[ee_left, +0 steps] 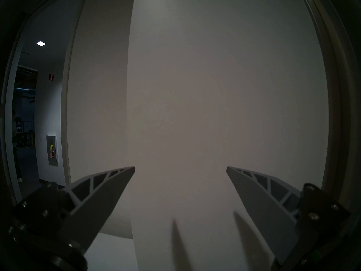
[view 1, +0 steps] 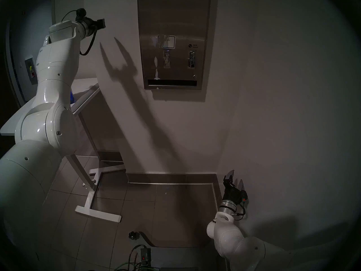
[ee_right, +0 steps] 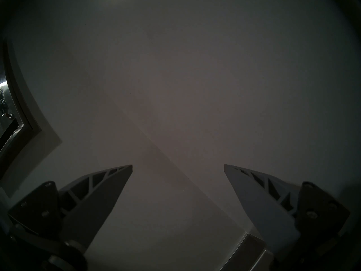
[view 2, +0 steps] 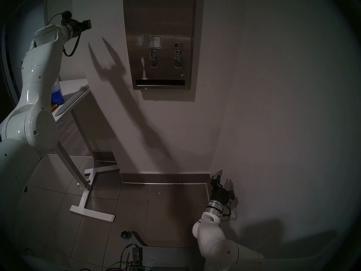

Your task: Pick up the cleaner bottle and spray the cleaner onto the surface

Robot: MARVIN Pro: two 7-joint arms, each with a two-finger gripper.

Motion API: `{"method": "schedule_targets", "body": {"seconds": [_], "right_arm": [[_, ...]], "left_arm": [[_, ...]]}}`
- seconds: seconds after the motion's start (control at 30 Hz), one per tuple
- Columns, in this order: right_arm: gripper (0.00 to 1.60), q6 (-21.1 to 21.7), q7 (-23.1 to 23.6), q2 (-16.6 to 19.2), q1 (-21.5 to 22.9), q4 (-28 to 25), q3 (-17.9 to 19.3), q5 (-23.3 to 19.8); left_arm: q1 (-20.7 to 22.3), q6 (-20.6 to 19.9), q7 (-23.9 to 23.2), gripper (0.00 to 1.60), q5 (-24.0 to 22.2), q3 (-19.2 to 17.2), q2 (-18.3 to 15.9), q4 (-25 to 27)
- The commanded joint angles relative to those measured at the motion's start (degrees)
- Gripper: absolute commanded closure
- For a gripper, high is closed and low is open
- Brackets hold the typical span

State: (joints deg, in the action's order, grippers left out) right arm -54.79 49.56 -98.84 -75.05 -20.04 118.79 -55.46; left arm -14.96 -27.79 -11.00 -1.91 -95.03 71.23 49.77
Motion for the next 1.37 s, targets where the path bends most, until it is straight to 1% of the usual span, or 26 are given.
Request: {"method": "schedule_targets", "body": {"seconds": [0.0, 0.03, 0.1, 0.3, 0.5, 1.07, 1.33], "right_arm": [[0.0, -0.21, 1.59, 0.22, 0.45, -1.77, -0.31, 0.21], [0.0, -0.21, 1.55, 0.26, 0.38, -1.87, -0.34, 0.21], [0.0, -0.21, 1.52, 0.24, 0.33, -1.9, -0.36, 0.2], [0.0, -0.21, 1.38, 0.41, 0.12, -2.1, -0.51, 0.2], [0.0, -0.21, 1.31, 0.48, -0.03, -2.18, -0.61, 0.19], [0.0, -0.21, 1.19, 0.75, -0.53, -2.43, -0.98, 0.18], [0.0, -0.21, 1.19, 0.85, -0.72, -2.53, -1.14, 0.18]], "left_arm": [[-1.95, 0.36, -0.69, 0.0, -0.63, -0.5, 0.1, 0.94], [-3.0, 0.35, -0.94, 0.0, -0.77, -0.63, 0.1, 0.92], [-3.49, 0.33, -1.07, 0.0, -0.85, -0.67, 0.13, 0.91], [-7.06, 0.32, -2.16, 0.0, -1.4, -0.91, 0.38, 1.0], [-9.11, 0.38, -2.93, 0.0, -1.78, -1.01, 0.68, 1.31], [-17.17, 0.38, -5.64, 0.0, -2.9, -1.25, 2.34, 1.56], [-19.87, 0.52, -6.63, 0.0, -3.32, -1.51, 2.77, 1.93]]}}
